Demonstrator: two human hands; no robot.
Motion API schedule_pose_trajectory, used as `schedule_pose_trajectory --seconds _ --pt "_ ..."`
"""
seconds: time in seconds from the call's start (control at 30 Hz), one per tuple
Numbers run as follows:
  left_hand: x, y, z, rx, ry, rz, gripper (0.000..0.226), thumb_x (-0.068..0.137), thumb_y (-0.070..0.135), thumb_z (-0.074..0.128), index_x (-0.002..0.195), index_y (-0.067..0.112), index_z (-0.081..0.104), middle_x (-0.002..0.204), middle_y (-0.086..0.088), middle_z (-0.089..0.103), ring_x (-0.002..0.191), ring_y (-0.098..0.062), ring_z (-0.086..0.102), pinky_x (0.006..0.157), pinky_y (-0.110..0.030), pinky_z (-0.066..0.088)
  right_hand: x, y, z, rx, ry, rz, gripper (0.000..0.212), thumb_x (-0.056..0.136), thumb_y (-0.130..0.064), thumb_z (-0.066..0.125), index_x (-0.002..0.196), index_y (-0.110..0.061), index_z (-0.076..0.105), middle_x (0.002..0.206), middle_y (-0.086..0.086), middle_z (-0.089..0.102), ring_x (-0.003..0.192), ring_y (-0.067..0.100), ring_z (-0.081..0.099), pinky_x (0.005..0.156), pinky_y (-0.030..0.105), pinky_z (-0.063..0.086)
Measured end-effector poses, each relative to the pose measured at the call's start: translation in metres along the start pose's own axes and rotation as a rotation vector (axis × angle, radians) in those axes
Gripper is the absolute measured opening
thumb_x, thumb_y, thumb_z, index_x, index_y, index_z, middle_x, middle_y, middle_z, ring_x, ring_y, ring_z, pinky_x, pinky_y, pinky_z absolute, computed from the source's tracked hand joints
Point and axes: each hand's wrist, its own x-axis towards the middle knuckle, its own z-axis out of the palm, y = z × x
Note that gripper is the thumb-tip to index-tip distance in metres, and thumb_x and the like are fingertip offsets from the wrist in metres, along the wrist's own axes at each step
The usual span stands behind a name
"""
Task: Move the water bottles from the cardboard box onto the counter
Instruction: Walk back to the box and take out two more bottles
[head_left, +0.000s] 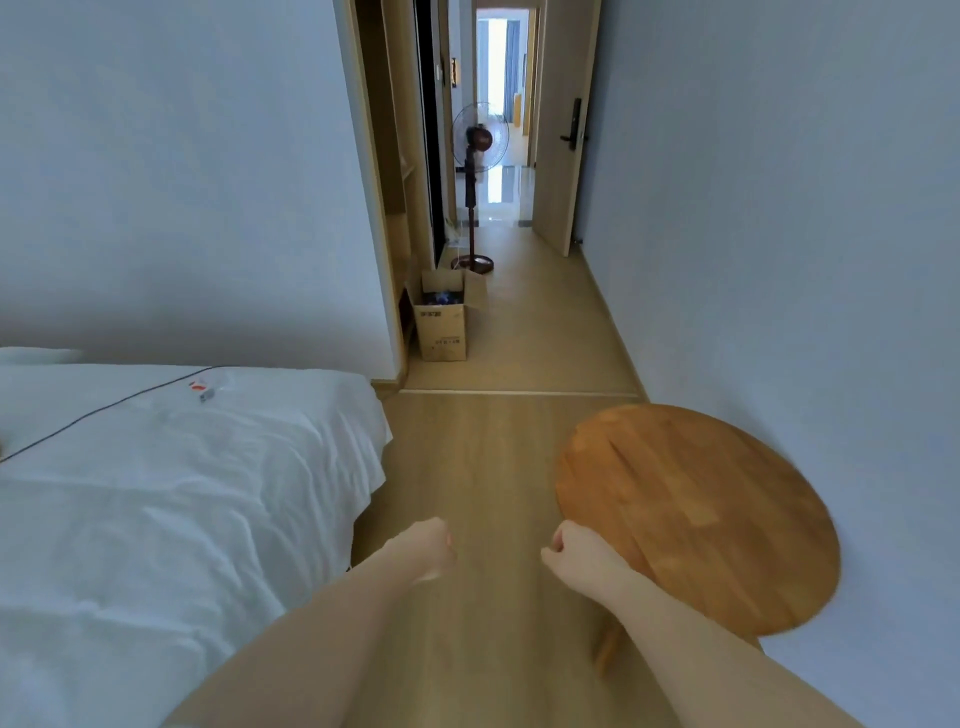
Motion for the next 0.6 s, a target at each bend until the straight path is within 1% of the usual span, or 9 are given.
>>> schedule_pose_trajectory --seconds 0.07,0.13,0.17,0.23,0.27,0.33,0.43,0.53,0.6 --pt "0.045 0.013 -0.039 0.024 0.045 -0.001 0.035 0.100 0.013 0.039 0.131 0.004 0.052 0.074 0.006 0.034 0.078 -0.013 0.043 0.081 -0.026 0.035 0.042 -0.015 -0.024 0.013 0.027 -0.003 0.038 0.097 -0.042 0.044 0.120 -0.012 0.050 0.116 0.005 0.058 0.103 0.021 0.058 0.090 0.037 0.049" --pt "0.083 0.025 -0.066 0.049 0.041 -0.005 0.033 0.099 0.013 0.042 0.129 0.009 0.055 0.070 0.007 0.026 0.062 -0.008 0.030 0.082 -0.026 0.032 0.082 -0.029 -0.045 0.037 0.031 0.007 0.043 0.098 -0.045 0.042 0.122 -0.010 0.049 0.118 0.006 0.058 0.104 0.023 0.058 0.091 0.038 0.050" --pt "0.102 0.029 -0.076 0.060 0.038 -0.009 0.026 0.099 0.013 0.042 0.118 0.016 0.058 0.070 0.008 0.027 0.060 -0.006 0.027 0.083 -0.026 0.033 0.103 -0.035 -0.055 0.049 0.039 0.006 0.045 0.098 -0.046 0.041 0.123 -0.010 0.048 0.119 0.007 0.058 0.106 0.024 0.058 0.092 0.040 0.050" --pt "0.141 0.031 -0.092 0.081 0.015 0.005 0.021 0.100 0.011 0.038 0.088 0.020 0.053 0.072 0.006 0.033 0.066 -0.008 0.039 0.085 -0.029 0.041 0.148 -0.047 -0.073 0.056 0.050 -0.004 0.047 0.098 -0.047 0.041 0.125 -0.008 0.048 0.121 0.009 0.058 0.110 0.025 0.057 0.094 0.041 0.048" --pt "0.160 0.030 -0.099 0.089 -0.007 0.006 0.023 0.100 0.009 0.035 0.088 0.015 0.053 0.076 0.004 0.040 0.074 -0.013 0.046 0.086 -0.030 0.044 0.172 -0.052 -0.081 0.052 0.048 -0.006 0.048 0.098 -0.047 0.040 0.125 -0.009 0.048 0.122 0.009 0.058 0.110 0.025 0.057 0.094 0.041 0.048" --pt "0.203 0.030 -0.116 0.075 -0.024 0.005 0.025 0.100 0.007 0.032 0.106 0.006 0.056 0.089 -0.004 0.051 0.086 -0.020 0.050 0.083 -0.030 0.046 0.219 -0.058 -0.097 0.045 0.029 -0.008 0.048 0.098 -0.048 0.040 0.125 -0.009 0.047 0.121 0.008 0.057 0.108 0.025 0.056 0.093 0.040 0.048" --pt "0.268 0.034 -0.147 0.067 -0.005 -0.010 0.025 0.100 0.007 0.033 0.106 0.003 0.056 0.091 -0.006 0.052 0.086 -0.022 0.051 0.076 -0.029 0.044 0.291 -0.061 -0.120 0.028 0.000 -0.016 0.046 0.099 -0.045 0.039 0.126 -0.008 0.046 0.121 0.008 0.057 0.107 0.024 0.056 0.093 0.040 0.049" --pt "0.327 0.042 -0.188 0.095 -0.018 -0.036 0.030 0.100 0.009 0.034 0.121 0.001 0.054 0.102 -0.009 0.054 0.094 -0.022 0.054 0.087 -0.031 0.047 0.358 -0.063 -0.152 0.016 -0.028 -0.002 0.045 0.099 -0.044 0.040 0.126 -0.009 0.047 0.124 0.008 0.056 0.110 0.024 0.056 0.095 0.039 0.047" --pt "0.362 0.047 -0.222 0.103 0.012 -0.052 0.030 0.099 0.010 0.037 0.123 0.004 0.054 0.103 -0.007 0.055 0.099 -0.023 0.058 0.090 -0.033 0.048 0.402 -0.070 -0.178 0.005 -0.015 0.009 0.043 0.099 -0.044 0.041 0.124 -0.010 0.048 0.124 0.008 0.057 0.110 0.024 0.056 0.095 0.039 0.047"
